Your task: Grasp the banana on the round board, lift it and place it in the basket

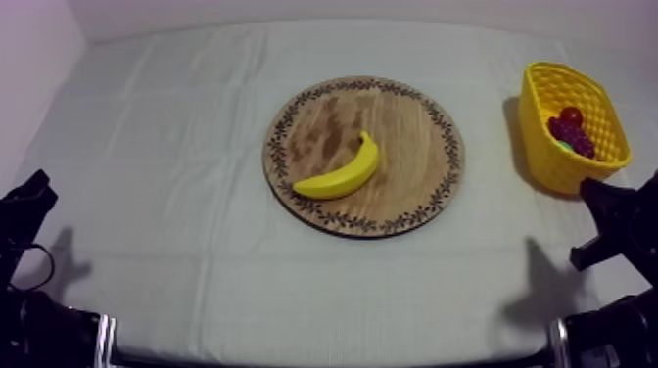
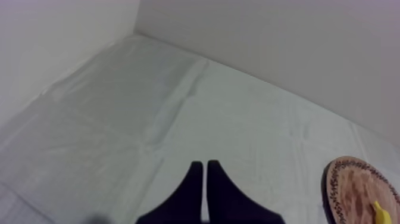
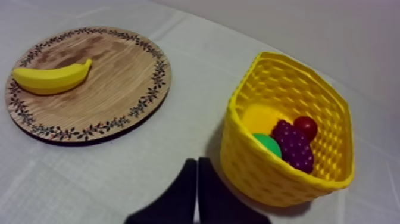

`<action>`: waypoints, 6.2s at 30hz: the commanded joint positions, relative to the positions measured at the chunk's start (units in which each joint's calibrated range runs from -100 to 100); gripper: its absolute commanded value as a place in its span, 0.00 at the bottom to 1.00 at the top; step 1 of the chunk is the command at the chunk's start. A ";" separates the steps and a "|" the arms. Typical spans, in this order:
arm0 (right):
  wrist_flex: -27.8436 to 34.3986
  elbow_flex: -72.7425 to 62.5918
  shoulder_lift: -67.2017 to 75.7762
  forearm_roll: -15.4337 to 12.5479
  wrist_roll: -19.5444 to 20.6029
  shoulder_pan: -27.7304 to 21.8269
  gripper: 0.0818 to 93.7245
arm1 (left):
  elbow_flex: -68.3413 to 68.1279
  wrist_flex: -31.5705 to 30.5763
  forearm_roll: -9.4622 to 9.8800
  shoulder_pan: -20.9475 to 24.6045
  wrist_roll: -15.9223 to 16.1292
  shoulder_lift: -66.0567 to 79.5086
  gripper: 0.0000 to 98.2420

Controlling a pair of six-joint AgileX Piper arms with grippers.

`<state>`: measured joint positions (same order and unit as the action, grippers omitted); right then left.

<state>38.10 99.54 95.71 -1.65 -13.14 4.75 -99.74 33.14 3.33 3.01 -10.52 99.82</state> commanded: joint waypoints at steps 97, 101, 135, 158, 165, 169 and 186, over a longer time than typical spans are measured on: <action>58.60 -114.75 -102.08 5.09 -7.04 26.41 0.00 | -0.03 0.00 0.02 -0.01 -0.01 0.00 0.00; 58.50 -115.32 -102.47 5.36 -17.99 25.93 0.00 | -0.03 0.00 0.02 -0.01 0.00 0.00 0.00; 59.08 -115.99 -102.50 10.30 -39.62 27.26 0.79 | -0.03 0.00 0.02 -0.01 0.02 0.00 0.00; 58.03 -103.35 -112.44 11.29 -36.90 29.30 0.86 | -0.03 0.00 0.02 -0.01 0.01 0.00 0.00; 56.61 -103.98 -119.33 10.96 -35.94 28.61 0.87 | -0.03 0.00 0.02 -0.01 -0.01 0.00 0.00; 55.66 -104.71 -122.70 10.76 -35.57 28.35 0.87 | -0.03 0.00 0.02 -0.01 -0.01 0.00 0.00; 53.40 -105.63 -132.29 9.08 -33.60 28.43 0.87 | -0.03 0.00 0.02 -0.01 -0.01 0.00 0.00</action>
<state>91.64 -5.99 -36.15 7.58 -46.81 33.20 -99.74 33.14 3.33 3.01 -10.52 99.82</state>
